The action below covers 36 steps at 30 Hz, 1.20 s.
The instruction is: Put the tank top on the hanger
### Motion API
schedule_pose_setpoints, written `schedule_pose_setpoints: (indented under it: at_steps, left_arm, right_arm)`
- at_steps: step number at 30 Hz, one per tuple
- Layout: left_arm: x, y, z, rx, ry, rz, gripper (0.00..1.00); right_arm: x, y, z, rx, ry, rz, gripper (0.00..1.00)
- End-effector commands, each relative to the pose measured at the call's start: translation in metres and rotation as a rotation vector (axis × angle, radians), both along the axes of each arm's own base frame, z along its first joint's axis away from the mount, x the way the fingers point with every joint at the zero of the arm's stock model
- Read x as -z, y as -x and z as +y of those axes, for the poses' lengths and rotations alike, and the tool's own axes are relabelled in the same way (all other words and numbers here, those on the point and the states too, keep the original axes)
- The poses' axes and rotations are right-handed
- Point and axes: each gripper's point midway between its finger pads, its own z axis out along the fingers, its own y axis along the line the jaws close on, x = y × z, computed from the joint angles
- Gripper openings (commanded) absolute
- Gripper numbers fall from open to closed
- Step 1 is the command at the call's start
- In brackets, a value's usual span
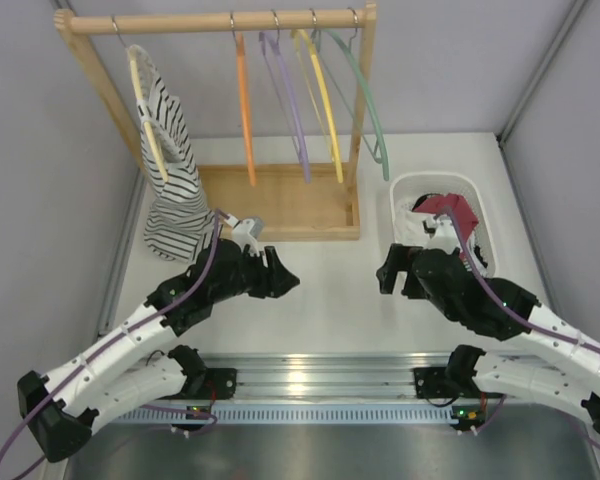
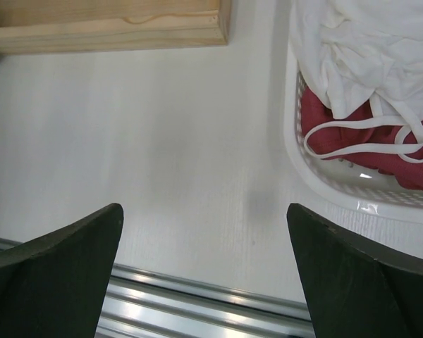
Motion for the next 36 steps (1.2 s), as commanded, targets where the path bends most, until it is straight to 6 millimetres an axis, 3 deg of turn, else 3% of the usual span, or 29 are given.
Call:
schedule_pose_setpoints:
  at_steps: [1,7,8,10,11,16,25,29,36]
  left_arm:
    - [-0.013,0.004,-0.002,0.020,0.035,-0.019,0.58]
    - [-0.016,0.007,-0.001,0.025,0.038,-0.023,0.58]
    - [-0.018,0.007,-0.002,0.027,0.044,-0.026,0.58]
    - [-0.019,0.007,-0.002,0.033,0.047,-0.027,0.58]
    - [-0.021,0.007,-0.003,0.036,0.050,-0.033,0.58]
    - [-0.023,0.007,-0.004,0.049,0.047,-0.043,0.58]
    - [-0.021,0.009,-0.007,0.068,0.052,-0.032,0.58]
    - [-0.023,0.010,-0.007,0.067,0.060,-0.033,0.58]
    - [-0.022,0.012,-0.004,0.064,0.056,-0.031,0.58]
  right_arm:
    - [-0.031,-0.009,-0.009,0.064,-0.009,-0.049,1.00]
    - [-0.031,-0.035,-0.016,0.074,0.115,0.019,1.00]
    - [-0.026,-0.052,-0.032,0.140,0.122,0.049,1.00]
    - [-0.023,-0.063,-0.042,0.130,0.104,0.092,1.00]
    - [-0.023,-0.073,-0.065,0.211,0.091,0.101,0.99]
    - [-0.020,-0.092,-0.111,0.342,0.053,0.122,0.93]
    - [0.015,-0.136,-0.118,0.355,0.040,0.176,0.81]
    - [0.038,-0.141,-0.116,0.361,0.033,0.238,0.70]
    - [0.067,-0.118,-0.127,0.410,0.070,0.278,0.57]
